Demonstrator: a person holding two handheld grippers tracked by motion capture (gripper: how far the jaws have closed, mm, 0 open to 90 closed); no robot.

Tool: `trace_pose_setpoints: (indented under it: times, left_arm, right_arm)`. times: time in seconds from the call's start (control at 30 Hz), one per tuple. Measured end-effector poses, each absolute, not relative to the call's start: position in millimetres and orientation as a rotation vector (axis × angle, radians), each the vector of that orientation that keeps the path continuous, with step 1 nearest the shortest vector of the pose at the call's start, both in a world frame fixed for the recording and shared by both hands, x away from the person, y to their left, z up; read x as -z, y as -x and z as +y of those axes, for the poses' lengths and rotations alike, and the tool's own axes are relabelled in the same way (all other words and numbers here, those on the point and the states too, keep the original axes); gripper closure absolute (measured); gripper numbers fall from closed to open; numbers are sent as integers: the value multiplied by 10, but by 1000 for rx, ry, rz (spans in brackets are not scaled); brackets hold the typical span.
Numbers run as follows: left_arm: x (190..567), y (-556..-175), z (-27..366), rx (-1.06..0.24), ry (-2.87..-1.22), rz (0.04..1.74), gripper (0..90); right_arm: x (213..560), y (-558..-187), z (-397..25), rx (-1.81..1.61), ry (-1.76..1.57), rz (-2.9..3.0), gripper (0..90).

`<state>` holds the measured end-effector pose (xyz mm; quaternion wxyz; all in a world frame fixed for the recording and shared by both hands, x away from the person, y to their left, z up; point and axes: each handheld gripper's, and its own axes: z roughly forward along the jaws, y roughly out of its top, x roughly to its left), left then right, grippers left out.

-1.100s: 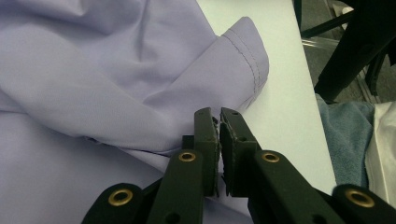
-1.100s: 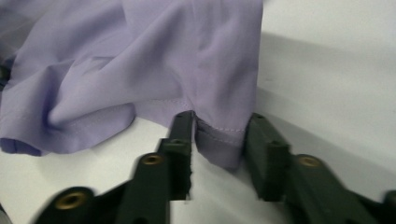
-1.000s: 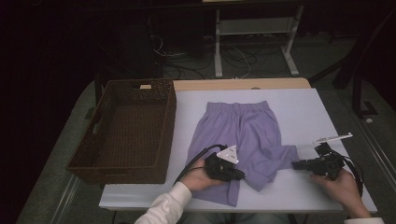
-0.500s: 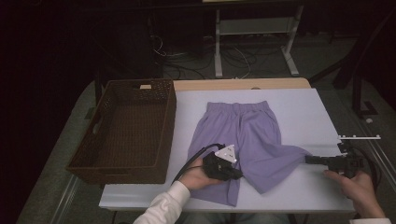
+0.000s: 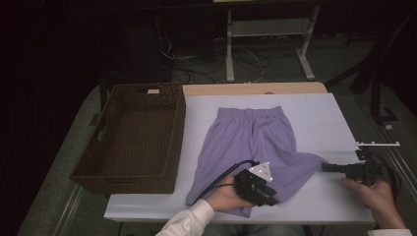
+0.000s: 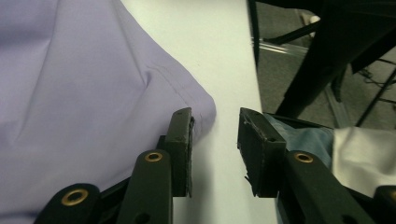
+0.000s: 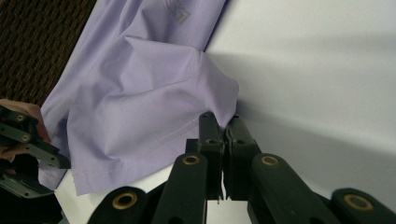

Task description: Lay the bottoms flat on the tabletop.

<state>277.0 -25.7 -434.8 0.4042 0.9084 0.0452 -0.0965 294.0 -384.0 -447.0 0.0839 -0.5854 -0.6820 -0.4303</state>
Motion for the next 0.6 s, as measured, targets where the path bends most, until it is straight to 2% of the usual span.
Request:
trace_pose_setpoints:
  times: [0.37, 0.6]
  left_arm:
    - [4419, -2773, -396, 218, -2269, 147, 637]
    - [4477, -2768, -458, 163, -2303, 176, 594]
  right_arm:
    - [4470, -2943, -3822, 1276, 1745, -2044, 861]
    - [4469, -2942, -3822, 1278, 1739, -2047, 861]
